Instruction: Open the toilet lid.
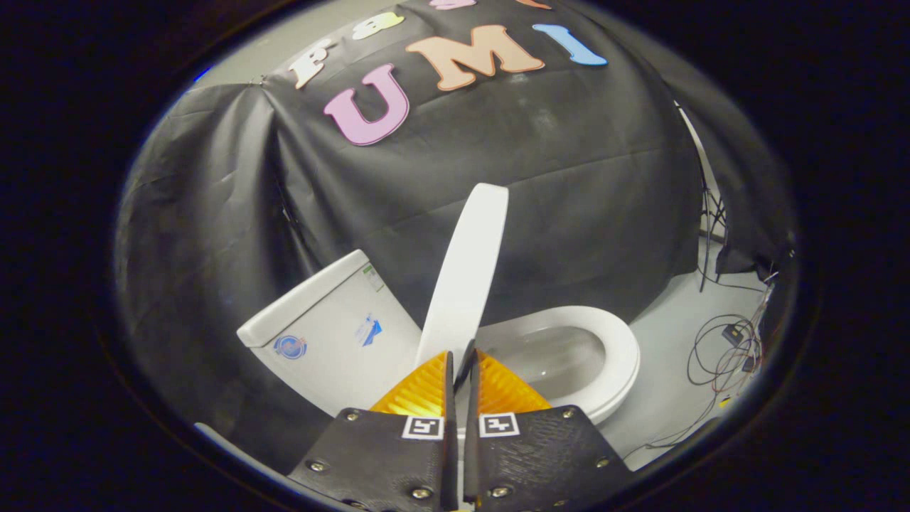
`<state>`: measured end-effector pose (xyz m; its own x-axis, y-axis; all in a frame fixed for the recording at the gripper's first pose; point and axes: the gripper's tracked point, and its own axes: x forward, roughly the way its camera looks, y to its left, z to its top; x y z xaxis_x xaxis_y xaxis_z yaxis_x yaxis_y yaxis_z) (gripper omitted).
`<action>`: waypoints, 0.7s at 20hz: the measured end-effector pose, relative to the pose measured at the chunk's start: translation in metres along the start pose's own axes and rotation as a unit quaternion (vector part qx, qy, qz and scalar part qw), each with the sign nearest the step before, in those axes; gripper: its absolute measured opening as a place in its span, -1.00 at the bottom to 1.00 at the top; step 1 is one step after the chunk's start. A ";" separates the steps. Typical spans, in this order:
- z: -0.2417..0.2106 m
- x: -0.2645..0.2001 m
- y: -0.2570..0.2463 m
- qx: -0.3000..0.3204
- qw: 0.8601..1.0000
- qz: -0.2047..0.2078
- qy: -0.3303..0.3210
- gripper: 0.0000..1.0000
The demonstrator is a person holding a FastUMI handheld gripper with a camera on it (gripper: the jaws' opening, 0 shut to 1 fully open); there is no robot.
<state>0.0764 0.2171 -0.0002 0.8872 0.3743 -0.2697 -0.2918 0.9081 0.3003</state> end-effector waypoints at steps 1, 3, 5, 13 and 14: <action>0.002 0.001 0.004 -0.001 1.000 0.002 -0.001 -0.92; 0.005 0.003 0.012 -0.002 1.000 0.005 -0.005 -0.92; 0.006 0.004 0.021 -0.008 1.000 0.009 -0.008 -0.92; 0.010 0.006 0.053 -0.045 0.998 0.030 -0.019 -0.92; 0.011 0.006 0.057 -0.046 0.998 0.033 -0.021 -0.92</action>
<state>0.0687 0.2686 0.0249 0.8782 0.4282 -0.2132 -0.3806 0.8955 0.2309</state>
